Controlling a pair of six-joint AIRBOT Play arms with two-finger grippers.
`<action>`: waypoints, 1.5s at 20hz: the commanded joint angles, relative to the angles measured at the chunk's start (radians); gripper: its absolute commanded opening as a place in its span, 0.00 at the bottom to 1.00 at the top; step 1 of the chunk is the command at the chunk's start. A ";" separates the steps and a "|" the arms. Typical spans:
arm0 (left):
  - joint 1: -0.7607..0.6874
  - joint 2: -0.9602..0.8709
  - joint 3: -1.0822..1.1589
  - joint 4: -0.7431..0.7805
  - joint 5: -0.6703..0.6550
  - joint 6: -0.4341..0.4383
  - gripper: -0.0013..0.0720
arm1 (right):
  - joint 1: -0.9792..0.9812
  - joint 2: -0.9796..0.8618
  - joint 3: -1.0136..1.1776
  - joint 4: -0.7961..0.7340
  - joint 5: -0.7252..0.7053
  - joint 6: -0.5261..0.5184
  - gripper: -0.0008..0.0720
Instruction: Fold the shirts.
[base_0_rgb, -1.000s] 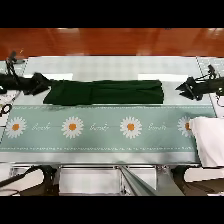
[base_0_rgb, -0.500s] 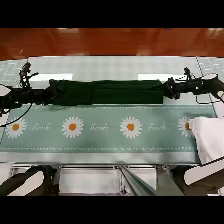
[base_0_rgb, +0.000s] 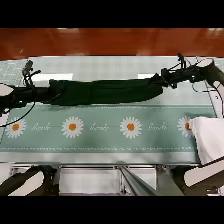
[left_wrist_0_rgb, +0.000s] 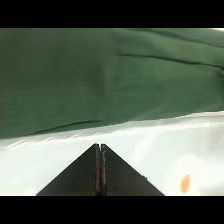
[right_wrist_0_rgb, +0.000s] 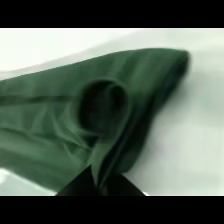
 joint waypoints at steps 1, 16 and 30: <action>-0.116 -0.045 0.054 -0.063 0.065 0.019 0.04 | 0.015 0.166 0.013 -0.177 0.072 0.031 0.04; -0.863 -0.822 0.892 0.129 -0.132 -0.366 0.04 | 0.025 0.885 -0.277 -0.161 0.188 0.090 0.04; -0.161 -0.386 0.761 0.111 -0.312 -0.214 0.04 | 0.381 0.622 -0.247 0.057 -0.191 0.144 0.04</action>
